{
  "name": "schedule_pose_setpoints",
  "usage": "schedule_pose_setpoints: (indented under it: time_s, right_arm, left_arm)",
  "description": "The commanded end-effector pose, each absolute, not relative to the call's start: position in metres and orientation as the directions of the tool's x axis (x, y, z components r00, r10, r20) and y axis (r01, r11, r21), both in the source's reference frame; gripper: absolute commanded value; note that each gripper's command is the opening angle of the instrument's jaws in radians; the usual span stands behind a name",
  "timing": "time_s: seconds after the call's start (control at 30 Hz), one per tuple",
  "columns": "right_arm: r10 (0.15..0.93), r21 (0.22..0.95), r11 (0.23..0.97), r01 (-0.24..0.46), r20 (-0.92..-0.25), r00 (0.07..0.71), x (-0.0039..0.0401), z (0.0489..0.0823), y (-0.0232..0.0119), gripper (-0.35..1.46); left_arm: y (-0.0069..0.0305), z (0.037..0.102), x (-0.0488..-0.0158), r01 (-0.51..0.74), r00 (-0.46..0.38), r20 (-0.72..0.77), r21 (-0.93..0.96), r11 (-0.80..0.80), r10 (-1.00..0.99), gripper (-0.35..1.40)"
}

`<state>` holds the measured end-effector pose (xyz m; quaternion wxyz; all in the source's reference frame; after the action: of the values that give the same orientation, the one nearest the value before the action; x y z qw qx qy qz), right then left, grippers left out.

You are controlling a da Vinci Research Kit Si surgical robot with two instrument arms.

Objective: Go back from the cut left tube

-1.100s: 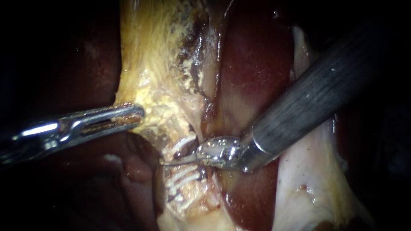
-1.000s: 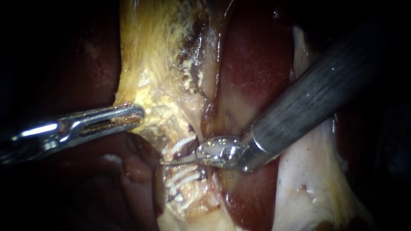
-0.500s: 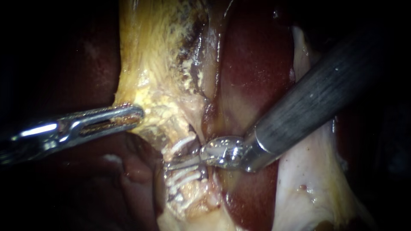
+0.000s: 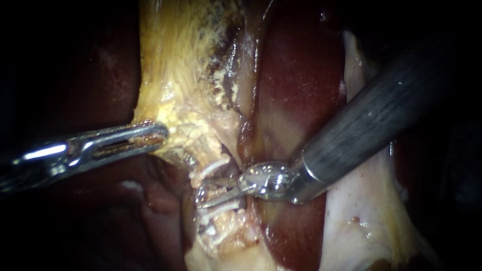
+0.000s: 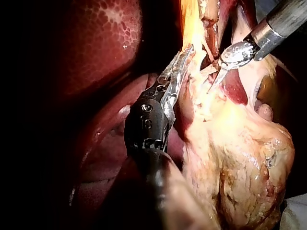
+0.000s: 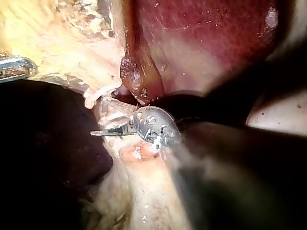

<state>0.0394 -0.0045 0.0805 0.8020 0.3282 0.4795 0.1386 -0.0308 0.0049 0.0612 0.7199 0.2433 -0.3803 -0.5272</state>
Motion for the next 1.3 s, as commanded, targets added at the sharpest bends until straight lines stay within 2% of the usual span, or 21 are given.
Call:
schedule_pose_setpoints:
  time_s: [0.03, 0.23, 0.33, 0.53, 0.8, 1.0, 1.3]
  right_arm:
    - [0.506, 0.63, 0.768, 0.112, -0.705, 0.498, 0.0391, 0.0803, -0.0047, 1.36]
    - [0.35, 0.488, 0.846, 0.214, -0.811, 0.469, 0.0372, 0.0796, -0.0048, 1.43]
    - [0.3, 0.437, 0.869, 0.231, -0.838, 0.456, 0.0355, 0.079, -0.0044, 1.43]
    - [0.235, 0.348, 0.918, 0.189, -0.863, 0.448, 0.0317, 0.077, -0.0011, 1.43]
    - [0.177, 0.238, 0.968, 0.08, -0.872, 0.456, 0.0267, 0.0725, 0.0053, 1.43]
    - [0.174, 0.219, 0.975, 0.049, -0.876, 0.449, 0.0254, 0.0707, 0.0067, 1.43]
    - [0.172, 0.217, 0.975, 0.049, -0.876, 0.45, 0.0254, 0.0708, 0.0067, 1.43]
  left_arm:
    - [0.0049, 0.0614, -0.0308, 0.573, 0.155, 0.291, 0.752, 0.326, -0.944, -0.35]
    - [0.005, 0.0616, -0.0307, 0.572, 0.156, 0.291, 0.752, 0.326, -0.944, -0.35]
    - [0.005, 0.0616, -0.0305, 0.574, 0.155, 0.291, 0.751, 0.326, -0.944, -0.35]
    - [0.0053, 0.062, -0.0303, 0.575, 0.155, 0.292, 0.75, 0.327, -0.944, -0.35]
    - [0.0054, 0.0622, -0.0301, 0.577, 0.154, 0.293, 0.749, 0.327, -0.944, -0.35]
    - [0.0055, 0.0623, -0.0302, 0.577, 0.154, 0.293, 0.749, 0.327, -0.944, -0.35]
    - [0.0062, 0.0662, -0.0302, 0.579, 0.154, 0.297, 0.746, 0.33, -0.942, -0.35]
